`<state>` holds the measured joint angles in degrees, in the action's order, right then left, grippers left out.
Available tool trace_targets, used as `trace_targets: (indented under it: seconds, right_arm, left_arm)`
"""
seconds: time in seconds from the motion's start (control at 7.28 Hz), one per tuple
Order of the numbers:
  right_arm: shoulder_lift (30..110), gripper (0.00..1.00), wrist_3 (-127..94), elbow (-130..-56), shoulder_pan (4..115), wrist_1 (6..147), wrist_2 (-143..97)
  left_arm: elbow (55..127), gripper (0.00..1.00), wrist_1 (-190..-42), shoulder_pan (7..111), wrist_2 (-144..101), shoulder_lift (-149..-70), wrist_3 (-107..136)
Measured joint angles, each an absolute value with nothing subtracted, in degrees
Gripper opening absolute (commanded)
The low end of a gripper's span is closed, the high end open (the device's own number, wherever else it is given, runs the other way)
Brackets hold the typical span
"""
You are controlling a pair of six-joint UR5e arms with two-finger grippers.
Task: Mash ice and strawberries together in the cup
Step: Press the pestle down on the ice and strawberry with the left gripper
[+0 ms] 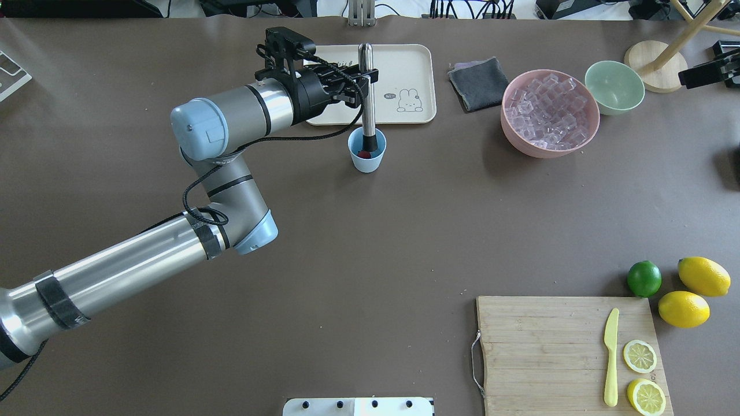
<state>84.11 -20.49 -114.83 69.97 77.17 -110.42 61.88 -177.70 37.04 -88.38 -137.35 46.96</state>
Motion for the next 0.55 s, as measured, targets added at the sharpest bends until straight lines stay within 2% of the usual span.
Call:
trace_targets:
  seconds: [0.55]
  right_arm:
    - [84.42, 1.0, -20.86, -115.0, 70.04, 77.17, -110.04]
  left_arm:
    - [61.26, 0.0, -176.17, 36.74, -88.24, -137.72, 46.76]
